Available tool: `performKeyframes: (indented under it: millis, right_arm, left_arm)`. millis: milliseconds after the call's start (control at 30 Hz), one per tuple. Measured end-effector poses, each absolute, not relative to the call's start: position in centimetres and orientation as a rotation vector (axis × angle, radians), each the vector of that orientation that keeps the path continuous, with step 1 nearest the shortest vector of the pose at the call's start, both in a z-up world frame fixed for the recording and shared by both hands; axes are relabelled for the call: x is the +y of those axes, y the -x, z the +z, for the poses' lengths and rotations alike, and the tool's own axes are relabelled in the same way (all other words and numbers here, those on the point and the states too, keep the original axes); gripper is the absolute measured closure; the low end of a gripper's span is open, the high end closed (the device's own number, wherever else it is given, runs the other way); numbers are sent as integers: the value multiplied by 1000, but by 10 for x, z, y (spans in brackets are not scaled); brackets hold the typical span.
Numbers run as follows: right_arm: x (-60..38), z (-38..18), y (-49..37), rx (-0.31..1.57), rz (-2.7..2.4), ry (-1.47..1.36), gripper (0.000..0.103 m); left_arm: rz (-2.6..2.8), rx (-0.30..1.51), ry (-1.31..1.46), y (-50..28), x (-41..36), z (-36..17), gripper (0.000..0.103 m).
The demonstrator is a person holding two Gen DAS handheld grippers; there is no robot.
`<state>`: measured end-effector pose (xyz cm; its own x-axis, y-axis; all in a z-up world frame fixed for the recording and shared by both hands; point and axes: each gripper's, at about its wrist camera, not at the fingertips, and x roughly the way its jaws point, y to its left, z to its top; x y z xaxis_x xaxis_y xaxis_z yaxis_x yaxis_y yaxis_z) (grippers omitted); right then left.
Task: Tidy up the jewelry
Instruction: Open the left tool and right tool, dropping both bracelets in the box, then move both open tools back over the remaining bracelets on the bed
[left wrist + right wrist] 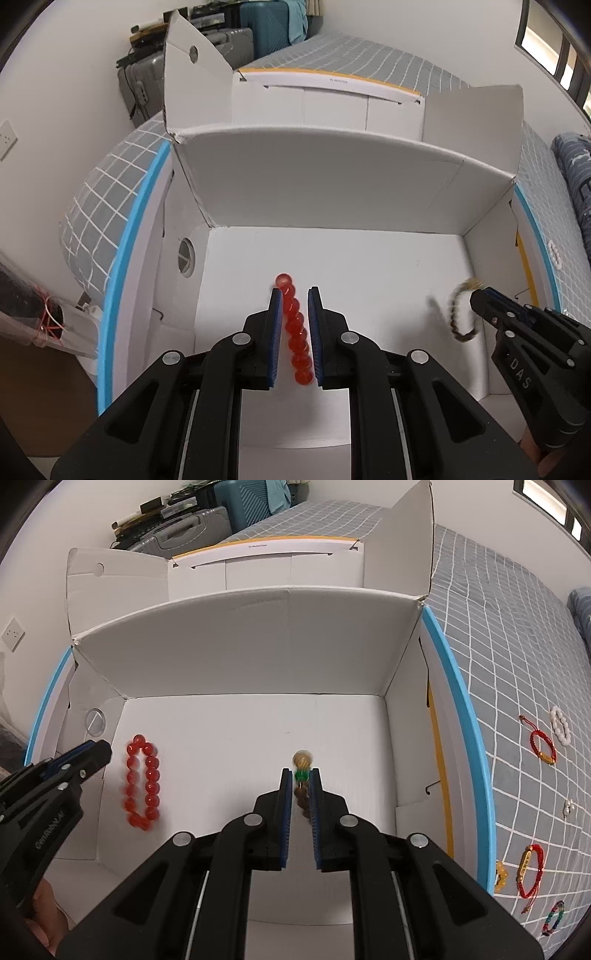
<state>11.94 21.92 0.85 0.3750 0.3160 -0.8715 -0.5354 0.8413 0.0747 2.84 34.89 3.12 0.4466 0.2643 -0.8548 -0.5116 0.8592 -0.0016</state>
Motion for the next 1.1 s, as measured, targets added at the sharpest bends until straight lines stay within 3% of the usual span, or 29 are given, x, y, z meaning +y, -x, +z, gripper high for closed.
performKeyframes:
  millis: [33, 100, 167, 200, 300, 367, 433, 467, 667, 1100]
  right_arm:
    - [220, 9, -120, 1054, 548, 240, 90]
    - [220, 10, -121, 1051, 556, 229, 67]
    - [218, 14, -120, 1037, 554, 217, 55]
    - [217, 16, -119, 1033, 553, 217, 51]
    - [216, 20, -114, 1013, 555, 217, 38]
    - [217, 24, -111, 992, 557, 225, 36]
    - [218, 26, -109, 973, 563, 232, 28]
    - [218, 28, -107, 965, 564, 235, 22]
    - [212, 38, -104, 931, 567, 199, 10]
    - [188, 60, -93, 878, 538, 193, 8]
  left_arm:
    - [487, 996, 280, -28, 349, 32, 86]
    - [490, 988, 288, -26, 349, 34, 75]
    - [500, 981, 285, -25, 349, 36, 65]
    - [503, 977, 283, -24, 349, 37, 63]
    - [524, 950, 273, -19, 347, 43, 43]
    - [549, 929, 249, -15, 346, 47, 28]
    - [565, 913, 235, -12, 344, 50, 21]
    - [567, 911, 238, -11, 345, 50, 18]
    - [602, 894, 223, -7, 348, 50, 10]
    - [572, 844, 222, 2, 337, 68, 6]
